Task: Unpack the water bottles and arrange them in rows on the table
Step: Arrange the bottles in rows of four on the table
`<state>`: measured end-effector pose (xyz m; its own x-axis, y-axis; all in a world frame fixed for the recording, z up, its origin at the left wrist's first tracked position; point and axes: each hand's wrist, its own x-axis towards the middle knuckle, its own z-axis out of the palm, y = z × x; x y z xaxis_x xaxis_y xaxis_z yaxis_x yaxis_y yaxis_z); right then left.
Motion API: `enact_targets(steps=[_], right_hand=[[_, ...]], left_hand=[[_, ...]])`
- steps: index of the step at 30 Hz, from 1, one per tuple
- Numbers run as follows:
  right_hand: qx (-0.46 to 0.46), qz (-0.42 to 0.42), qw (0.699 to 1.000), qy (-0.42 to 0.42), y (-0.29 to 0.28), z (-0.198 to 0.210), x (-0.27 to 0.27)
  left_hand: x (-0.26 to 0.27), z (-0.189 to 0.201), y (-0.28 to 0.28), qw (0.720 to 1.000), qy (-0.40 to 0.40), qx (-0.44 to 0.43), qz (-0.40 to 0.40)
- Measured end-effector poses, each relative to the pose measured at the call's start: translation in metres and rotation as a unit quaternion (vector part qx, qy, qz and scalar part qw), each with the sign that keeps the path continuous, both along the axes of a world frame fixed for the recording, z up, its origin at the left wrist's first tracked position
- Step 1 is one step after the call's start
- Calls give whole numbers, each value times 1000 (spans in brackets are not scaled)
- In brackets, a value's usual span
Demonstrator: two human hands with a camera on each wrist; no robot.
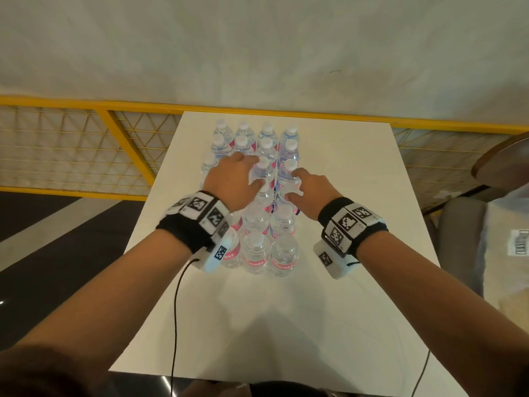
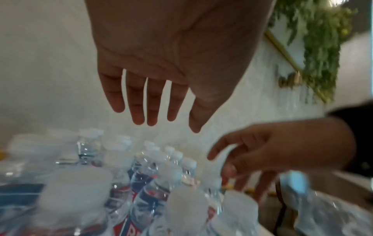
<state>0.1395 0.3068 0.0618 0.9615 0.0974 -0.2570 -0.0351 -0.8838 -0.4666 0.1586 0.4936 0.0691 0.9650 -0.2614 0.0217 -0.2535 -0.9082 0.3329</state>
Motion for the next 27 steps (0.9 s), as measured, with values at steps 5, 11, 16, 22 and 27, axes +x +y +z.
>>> enact_targets(steps=[5, 11, 16, 22, 27], right_hand=[[9, -32, 997, 66, -13, -3, -29], [15, 5, 988, 152, -7, -28, -54], [51, -24, 989, 140, -1, -38, -58], [67, -48, 988, 134, -4, -41, -62], [66, -63, 988, 126, -15, -39, -86]], left_hand=[[-19, 3, 58, 980, 17, -149, 132], [-47, -39, 97, 908, 210, -292, 213], [-47, -51, 97, 902, 212, -306, 217], [-59, -56, 107, 890, 192, -342, 232], [-101, -61, 121, 922, 35, -284, 259]])
